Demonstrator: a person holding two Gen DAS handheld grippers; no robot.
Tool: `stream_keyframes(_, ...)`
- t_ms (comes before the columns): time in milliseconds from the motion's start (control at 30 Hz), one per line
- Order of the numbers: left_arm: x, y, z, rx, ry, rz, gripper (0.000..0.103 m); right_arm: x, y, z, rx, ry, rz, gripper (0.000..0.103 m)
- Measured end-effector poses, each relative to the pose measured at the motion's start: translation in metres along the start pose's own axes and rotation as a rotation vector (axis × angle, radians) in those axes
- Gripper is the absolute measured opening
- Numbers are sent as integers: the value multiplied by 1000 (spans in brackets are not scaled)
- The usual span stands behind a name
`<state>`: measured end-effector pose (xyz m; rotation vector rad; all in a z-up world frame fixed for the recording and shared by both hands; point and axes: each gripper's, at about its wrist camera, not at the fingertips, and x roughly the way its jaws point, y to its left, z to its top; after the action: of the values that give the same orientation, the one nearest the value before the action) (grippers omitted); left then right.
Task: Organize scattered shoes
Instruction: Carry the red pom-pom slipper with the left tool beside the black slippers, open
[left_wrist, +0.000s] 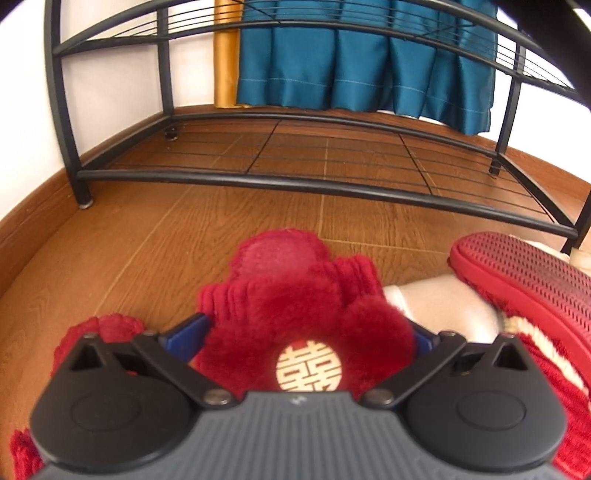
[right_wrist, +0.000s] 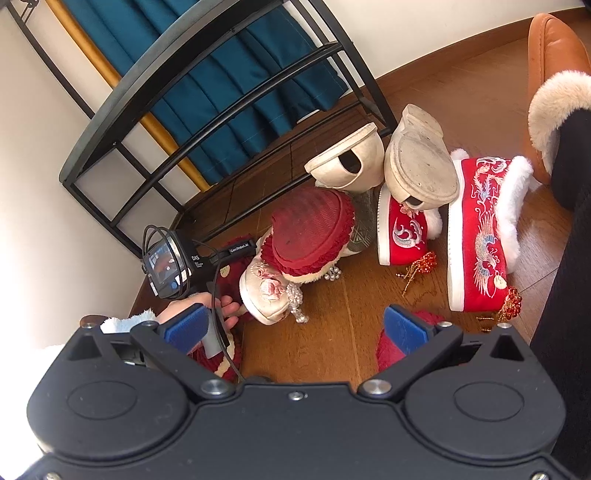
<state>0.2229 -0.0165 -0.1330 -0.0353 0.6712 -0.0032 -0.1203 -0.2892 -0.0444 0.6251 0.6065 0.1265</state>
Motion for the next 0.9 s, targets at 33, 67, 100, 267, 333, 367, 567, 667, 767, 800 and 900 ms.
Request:
stream_keyframes(33,-2,1,-2,4,-10,-9,91,7,-2,-3,-2,-3,1,103)
stream_keyframes(67,-4,2,-3,5,-16,-14,86,13,-4,-5,-3,-5,1,103)
stream_keyframes(100,-6,4,-3,2,-21,-25,83,13,-4,-5,-2,-5,0,103)
stream_keyframes(267,-14,14,-3,-3,-33,-79,64,12,-3,-5,3,-5,2,103)
stream_keyframes(333,-14,16,-1,2,-33,-86,60,12,-1,-5,3,-5,6,103)
stream_keyframes(367,-15,17,0,-1,-33,-88,59,11,0,-5,2,-7,9,103)
stream_keyframes(567,-27,25,3,-3,-70,-90,57,7,5,0,-29,-15,13,103)
stream_keyframes(667,-38,23,6,53,-103,-105,57,5,7,3,-45,-18,15,103)
stream_keyframes(767,-54,24,11,66,-119,-124,57,3,10,5,-62,-22,17,103)
stream_keyframes(800,-62,24,12,75,-129,-133,57,3,11,6,-67,-24,17,103)
stream_keyframes(900,-90,23,13,130,-160,-169,57,-2,17,11,-113,-30,18,103)
